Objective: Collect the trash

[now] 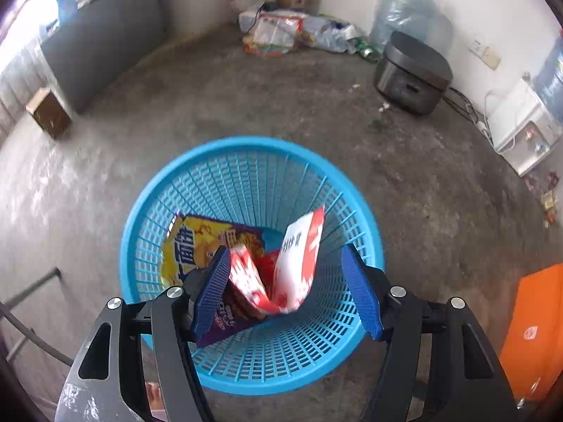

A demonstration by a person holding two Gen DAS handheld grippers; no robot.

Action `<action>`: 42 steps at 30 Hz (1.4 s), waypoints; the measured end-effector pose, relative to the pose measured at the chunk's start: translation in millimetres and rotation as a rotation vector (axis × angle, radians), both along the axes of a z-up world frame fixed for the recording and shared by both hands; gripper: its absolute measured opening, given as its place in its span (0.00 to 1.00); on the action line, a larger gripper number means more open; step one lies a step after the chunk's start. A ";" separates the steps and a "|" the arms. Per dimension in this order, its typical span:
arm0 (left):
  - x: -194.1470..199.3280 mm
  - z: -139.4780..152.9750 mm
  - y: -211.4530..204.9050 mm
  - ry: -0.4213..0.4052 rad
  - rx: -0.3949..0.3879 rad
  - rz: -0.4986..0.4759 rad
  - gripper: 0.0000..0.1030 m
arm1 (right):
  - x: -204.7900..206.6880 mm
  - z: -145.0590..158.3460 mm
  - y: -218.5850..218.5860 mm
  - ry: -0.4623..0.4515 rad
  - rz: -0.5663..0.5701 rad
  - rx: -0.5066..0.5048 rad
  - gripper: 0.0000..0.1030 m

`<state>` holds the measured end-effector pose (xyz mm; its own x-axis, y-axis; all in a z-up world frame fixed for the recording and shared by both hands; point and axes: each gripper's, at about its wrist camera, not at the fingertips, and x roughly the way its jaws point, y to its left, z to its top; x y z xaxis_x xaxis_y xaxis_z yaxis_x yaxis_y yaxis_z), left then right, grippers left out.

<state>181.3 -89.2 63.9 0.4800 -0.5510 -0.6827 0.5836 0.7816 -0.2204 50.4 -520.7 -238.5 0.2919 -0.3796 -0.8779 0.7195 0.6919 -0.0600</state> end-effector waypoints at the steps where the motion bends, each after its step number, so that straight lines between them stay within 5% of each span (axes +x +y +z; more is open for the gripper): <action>1: -2.2 0.0 3.4 0.000 -0.005 0.005 0.55 | -9.7 13.1 -2.6 -0.039 -0.021 0.003 0.61; 9: -23.7 9.1 35.3 -0.033 -0.042 0.059 0.56 | -46.0 100.4 12.8 -0.256 -0.060 -0.024 0.61; 15: -49.4 13.0 63.9 -0.078 -0.033 0.121 0.62 | -47.7 168.9 78.1 -0.453 0.100 -0.140 0.93; 22: -80.4 -4.2 105.5 -0.093 -0.024 0.188 0.63 | -24.1 228.1 155.3 -0.579 0.400 -0.139 0.93; 30: -86.7 -25.2 132.7 -0.122 0.004 0.236 0.62 | 33.3 236.5 234.0 -0.558 0.712 0.030 0.92; 42: -33.9 -52.6 145.1 -0.224 0.129 0.279 0.48 | 120.3 204.1 277.2 -0.334 0.745 0.184 0.75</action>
<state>147.4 55.9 11.3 0.7448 -0.2943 -0.5989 0.3671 0.9302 -0.0005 170.8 -243.5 -34.4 0.6659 0.1565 -0.7294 0.0295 0.9715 0.2353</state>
